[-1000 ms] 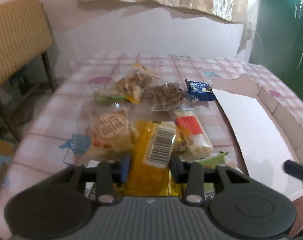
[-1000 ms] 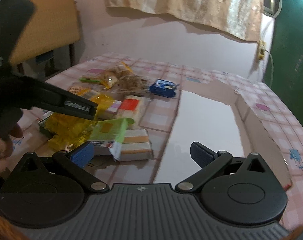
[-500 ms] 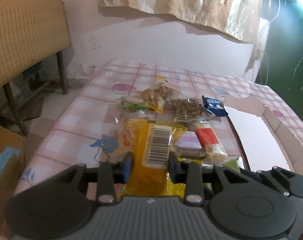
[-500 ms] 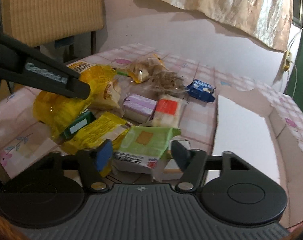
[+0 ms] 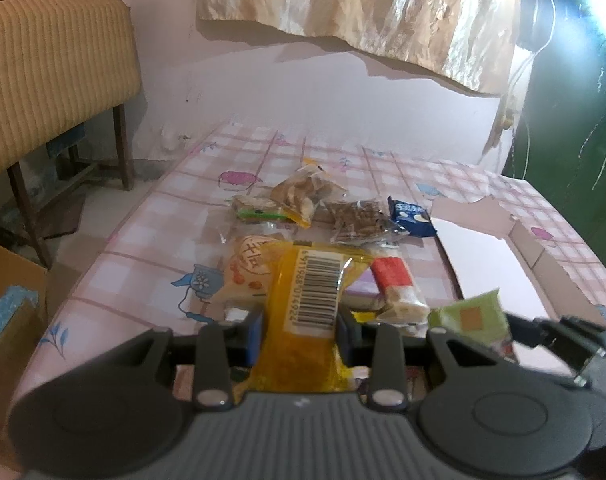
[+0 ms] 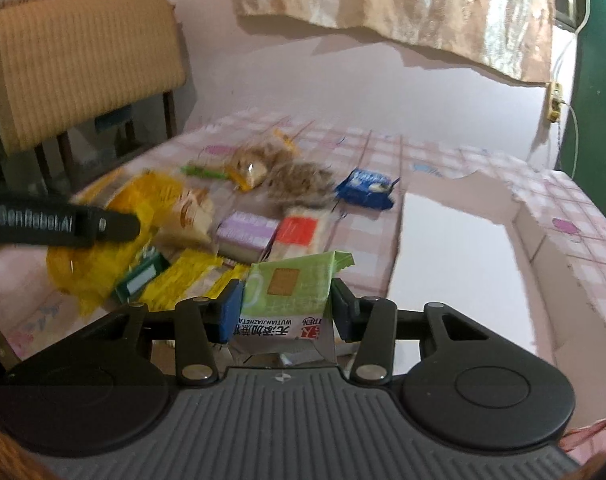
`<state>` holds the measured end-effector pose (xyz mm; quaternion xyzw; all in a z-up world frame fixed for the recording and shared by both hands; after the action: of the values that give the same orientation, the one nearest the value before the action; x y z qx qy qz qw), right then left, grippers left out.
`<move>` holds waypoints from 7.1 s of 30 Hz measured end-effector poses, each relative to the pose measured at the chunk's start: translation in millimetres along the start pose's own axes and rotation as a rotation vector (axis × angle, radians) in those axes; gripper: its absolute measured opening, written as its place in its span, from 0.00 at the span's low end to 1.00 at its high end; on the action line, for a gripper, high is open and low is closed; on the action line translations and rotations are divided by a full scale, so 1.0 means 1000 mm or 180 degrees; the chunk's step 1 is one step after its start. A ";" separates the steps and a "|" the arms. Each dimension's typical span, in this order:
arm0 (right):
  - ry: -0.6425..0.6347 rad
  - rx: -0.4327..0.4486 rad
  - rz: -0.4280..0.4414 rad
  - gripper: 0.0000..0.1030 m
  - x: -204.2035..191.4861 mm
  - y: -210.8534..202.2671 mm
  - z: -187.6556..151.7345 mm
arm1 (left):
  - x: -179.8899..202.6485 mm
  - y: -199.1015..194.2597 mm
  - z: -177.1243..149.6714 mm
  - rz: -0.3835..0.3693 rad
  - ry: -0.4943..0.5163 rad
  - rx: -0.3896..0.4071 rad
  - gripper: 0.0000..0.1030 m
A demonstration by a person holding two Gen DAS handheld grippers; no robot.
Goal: Organize snacks
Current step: 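Carry the yellow bag and green cake toward the white cardboard box with both tools, then lower both snacks into the white box and open both tools, then grasp the green-and-white biscuit box with the left tool while the right tool reaches the cake packs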
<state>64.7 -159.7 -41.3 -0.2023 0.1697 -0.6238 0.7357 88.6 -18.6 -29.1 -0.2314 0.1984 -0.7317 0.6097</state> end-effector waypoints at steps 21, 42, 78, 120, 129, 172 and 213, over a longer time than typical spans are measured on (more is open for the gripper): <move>0.0453 0.0519 -0.0303 0.55 0.073 -0.083 0.050 | 0.065 -0.028 0.023 -0.0165 0.0203 0.0275 0.33; 0.0690 0.0595 -0.0632 0.55 0.148 -0.107 0.056 | 0.126 -0.021 0.037 -0.0384 0.0438 0.0298 0.33; 0.0926 0.0294 -0.0753 0.55 0.233 -0.019 0.068 | 0.198 0.077 0.067 -0.0519 0.0539 0.0084 0.33; 0.0860 0.0126 -0.0938 0.80 0.265 0.034 0.075 | 0.191 0.120 0.067 -0.0375 0.0484 -0.0162 0.70; 0.0812 0.0130 -0.0924 1.00 0.231 -0.013 0.057 | 0.164 0.071 0.052 -0.0095 0.0489 -0.0158 0.79; 0.0410 0.0028 -0.0265 1.00 0.105 -0.054 0.038 | 0.046 -0.028 0.019 0.0394 0.0147 0.0022 0.84; 0.0193 -0.0303 0.0155 1.00 0.065 -0.022 0.000 | -0.007 -0.021 -0.023 0.0351 -0.0075 -0.0159 0.86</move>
<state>56.3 -226.8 -29.6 -0.2139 0.2263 -0.6027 0.7347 59.3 -7.5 -36.9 -0.2438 0.2219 -0.6890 0.6454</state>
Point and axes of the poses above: each gripper's, at about its wrist camera, not at the fingertips, and y roughly the way its jaws point, x to its right, z to its top, the point moved 6 cm from there along y, roughly the way its jaws point, and after that the axes turned 2 degrees about x, right-handed, at the moved point
